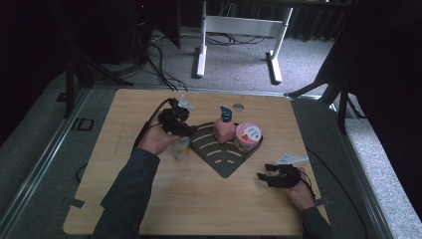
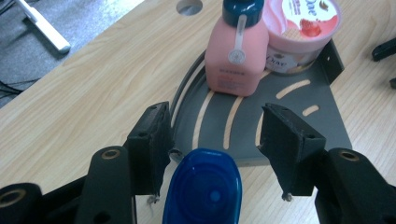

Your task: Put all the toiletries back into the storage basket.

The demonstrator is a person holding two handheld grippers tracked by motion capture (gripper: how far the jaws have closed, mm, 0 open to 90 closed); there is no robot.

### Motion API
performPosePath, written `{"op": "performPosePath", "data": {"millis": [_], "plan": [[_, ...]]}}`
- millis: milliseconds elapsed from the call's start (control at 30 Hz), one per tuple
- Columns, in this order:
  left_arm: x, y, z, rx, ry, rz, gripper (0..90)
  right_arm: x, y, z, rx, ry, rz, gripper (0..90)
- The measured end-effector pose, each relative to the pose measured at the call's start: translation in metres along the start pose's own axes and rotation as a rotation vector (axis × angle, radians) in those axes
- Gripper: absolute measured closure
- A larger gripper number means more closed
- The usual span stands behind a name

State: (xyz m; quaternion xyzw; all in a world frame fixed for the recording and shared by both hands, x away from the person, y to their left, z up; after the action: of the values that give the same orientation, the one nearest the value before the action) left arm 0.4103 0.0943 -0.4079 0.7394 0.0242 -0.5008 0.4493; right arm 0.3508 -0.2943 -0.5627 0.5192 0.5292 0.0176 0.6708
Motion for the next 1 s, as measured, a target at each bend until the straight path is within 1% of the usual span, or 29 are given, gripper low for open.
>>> {"op": "performPosePath", "data": {"millis": [267, 567, 733, 1000], "plan": [[0.0037, -0.0031, -0.0003, 0.013, -0.002, -0.035, 43.5, 0.0000, 0.0000, 0.0002, 0.001, 0.002, 0.000, 43.0], [0.0037, -0.0053, -0.0022, 0.014, -0.004, -0.054, 43.5, 0.0000, -0.0001, 0.0003, 0.004, 0.004, 0.002, 43.0], [0.0053, -0.0066, -0.0022, 0.022, -0.008, -0.080, 43.5, -0.0001, -0.0001, 0.0004, 0.005, 0.005, 0.002, 42.9], [0.0065, -0.0082, -0.0027, 0.027, -0.012, -0.099, 43.5, -0.0001, -0.0001, 0.0004, 0.005, 0.005, 0.001, 42.9]]}}
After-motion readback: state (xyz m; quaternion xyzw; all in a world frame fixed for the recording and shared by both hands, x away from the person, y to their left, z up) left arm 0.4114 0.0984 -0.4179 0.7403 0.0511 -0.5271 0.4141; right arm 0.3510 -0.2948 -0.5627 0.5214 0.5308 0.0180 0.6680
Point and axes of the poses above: each handheld gripper's, and its own axes: x roughly forward along the jaws, y roughly out of its top, z roughly to its right, the point moved 1 cm from there along x, roughly forward along the jaws, and after that the axes turned 2 degrees about -z, right-handed, at the moved point
